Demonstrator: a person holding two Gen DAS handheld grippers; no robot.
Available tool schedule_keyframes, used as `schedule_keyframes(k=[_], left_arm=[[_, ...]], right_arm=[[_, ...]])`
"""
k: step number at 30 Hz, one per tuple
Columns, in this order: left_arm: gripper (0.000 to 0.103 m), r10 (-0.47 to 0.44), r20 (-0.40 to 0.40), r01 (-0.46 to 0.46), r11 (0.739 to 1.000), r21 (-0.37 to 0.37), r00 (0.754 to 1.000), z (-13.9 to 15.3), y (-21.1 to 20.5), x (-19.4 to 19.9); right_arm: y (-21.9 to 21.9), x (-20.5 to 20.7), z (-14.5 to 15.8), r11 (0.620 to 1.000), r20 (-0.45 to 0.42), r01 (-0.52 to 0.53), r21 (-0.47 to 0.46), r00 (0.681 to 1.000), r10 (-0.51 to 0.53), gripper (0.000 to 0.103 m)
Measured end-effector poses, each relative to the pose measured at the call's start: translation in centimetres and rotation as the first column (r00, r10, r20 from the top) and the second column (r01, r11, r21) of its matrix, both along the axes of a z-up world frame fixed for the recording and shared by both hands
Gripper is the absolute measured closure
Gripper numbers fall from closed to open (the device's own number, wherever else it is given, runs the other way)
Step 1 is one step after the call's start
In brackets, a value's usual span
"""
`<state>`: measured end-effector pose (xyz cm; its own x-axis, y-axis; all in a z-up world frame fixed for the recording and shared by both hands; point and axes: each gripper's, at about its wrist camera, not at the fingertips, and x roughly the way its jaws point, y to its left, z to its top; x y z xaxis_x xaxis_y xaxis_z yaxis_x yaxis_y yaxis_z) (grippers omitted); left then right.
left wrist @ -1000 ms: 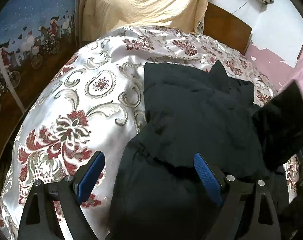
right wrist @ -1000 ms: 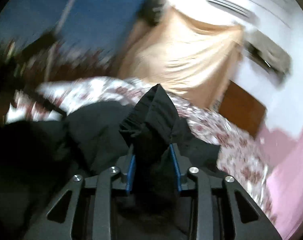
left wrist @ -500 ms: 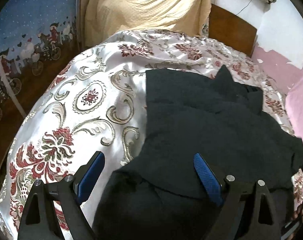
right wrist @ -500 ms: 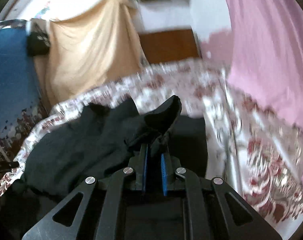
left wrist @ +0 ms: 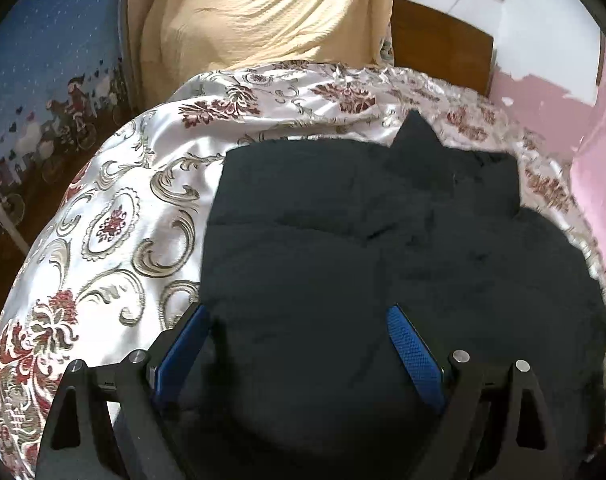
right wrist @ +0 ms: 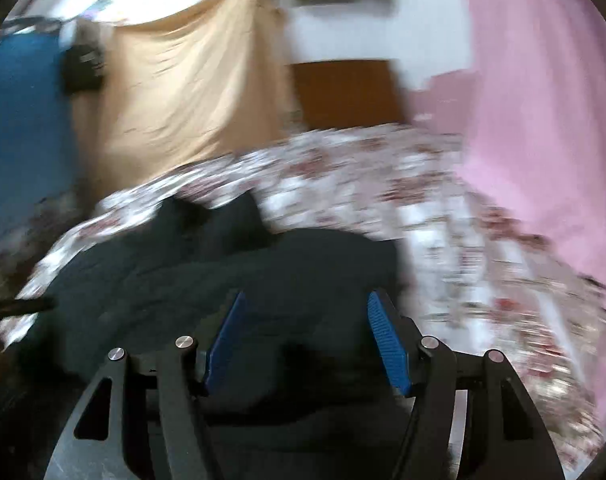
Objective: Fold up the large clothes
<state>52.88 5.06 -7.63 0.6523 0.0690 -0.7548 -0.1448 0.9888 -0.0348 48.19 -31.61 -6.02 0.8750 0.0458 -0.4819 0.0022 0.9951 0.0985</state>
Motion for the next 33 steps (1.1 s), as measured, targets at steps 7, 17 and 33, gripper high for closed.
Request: schedule_keyframes(k=[7,17,33], left_arm=[[0.000,-0.015,0.008,0.016,0.998,-0.067,1.000,-2.9,1.0,-0.1],[0.000,-0.020,0.036,0.022,0.998,-0.060,0.999,-3.9,0.7,-0.6],[0.000,-0.015,0.053,0.020,0.996,-0.091,0.998,-4.0,1.2,-0.5]], right_arm=[[0.6,4.5,-4.7,0.995,-0.232,-0.086,0.057,0.968,0.097,0.046],[-0.3,6.1,-7.6,0.981,-0.255,-0.097,0.167,0.957,0.139,0.045],[1.1,5.4,-7.2,0.970,-0.244,-0.175,0.166,0.946,0.212,0.011]])
